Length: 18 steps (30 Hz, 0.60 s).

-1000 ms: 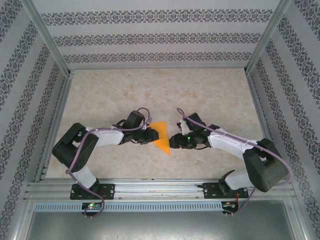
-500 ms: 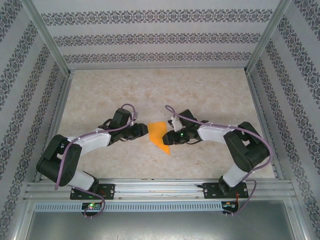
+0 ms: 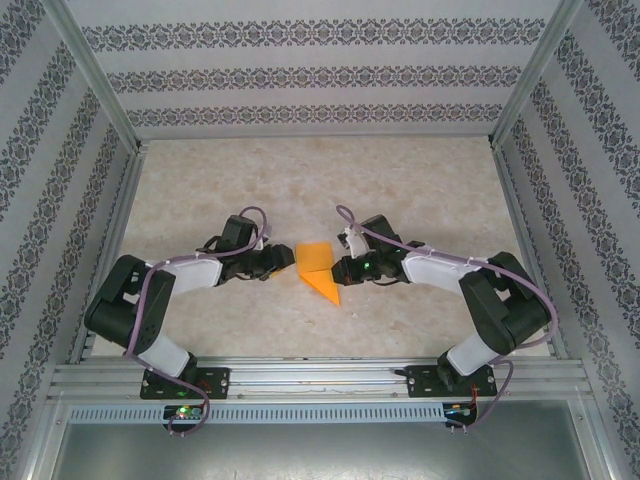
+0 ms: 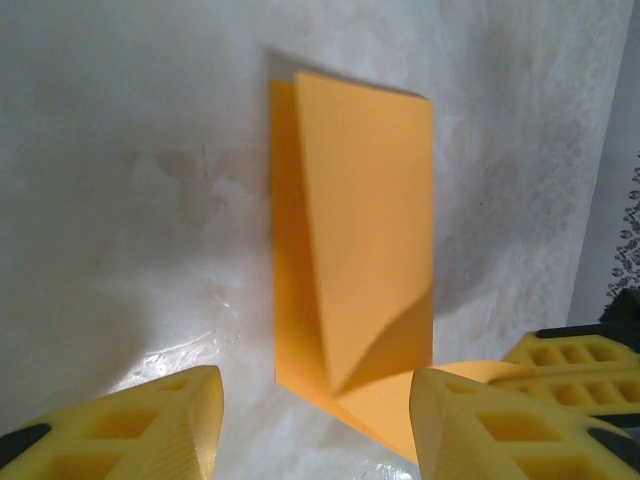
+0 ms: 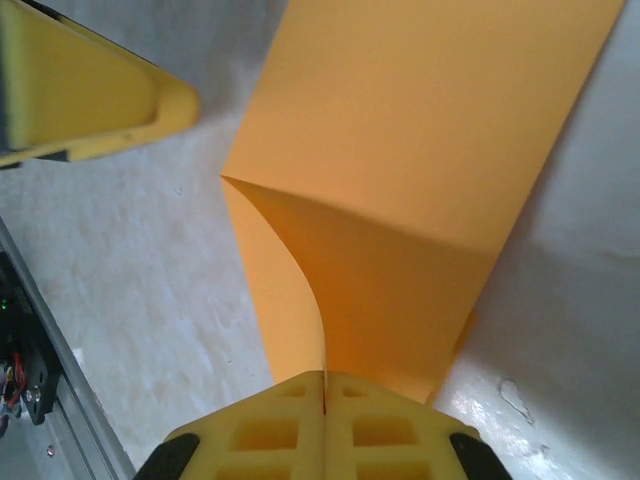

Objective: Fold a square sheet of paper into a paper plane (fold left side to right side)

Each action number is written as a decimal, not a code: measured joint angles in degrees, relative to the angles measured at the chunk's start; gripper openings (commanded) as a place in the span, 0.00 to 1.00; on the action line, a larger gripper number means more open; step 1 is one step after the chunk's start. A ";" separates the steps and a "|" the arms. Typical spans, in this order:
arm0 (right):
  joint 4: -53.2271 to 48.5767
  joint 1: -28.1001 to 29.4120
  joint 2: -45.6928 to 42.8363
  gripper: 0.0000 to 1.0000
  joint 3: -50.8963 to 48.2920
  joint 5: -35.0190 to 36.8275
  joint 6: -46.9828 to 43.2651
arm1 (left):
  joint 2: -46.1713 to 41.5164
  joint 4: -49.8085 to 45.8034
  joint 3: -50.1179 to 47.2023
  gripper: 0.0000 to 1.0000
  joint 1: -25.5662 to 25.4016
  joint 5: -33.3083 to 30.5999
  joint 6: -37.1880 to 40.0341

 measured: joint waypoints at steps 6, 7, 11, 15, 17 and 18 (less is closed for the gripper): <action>1.11 -1.18 -3.10 0.00 -1.75 0.00 0.83 | 3.30 0.50 3.65 0.52 0.00 2.97 -0.07; 1.22 -1.33 -3.17 0.00 -1.77 -0.02 0.87 | 4.02 0.72 4.31 0.52 -0.02 3.52 -0.11; 1.90 -1.42 -3.19 0.00 -1.95 -0.02 1.07 | 7.34 1.70 6.78 0.47 -0.33 4.66 -0.15; 2.21 -1.42 -3.19 0.00 -2.27 -0.02 1.25 | 10.19 1.81 8.66 0.29 -0.79 5.33 -0.09; 2.38 -1.44 -3.19 0.08 -2.49 -0.02 1.27 | 11.28 1.88 9.42 0.18 -0.90 5.31 0.07; 2.38 -1.44 -3.19 0.13 -2.58 -0.02 1.27 | 11.52 1.88 9.66 0.14 -0.90 5.29 0.17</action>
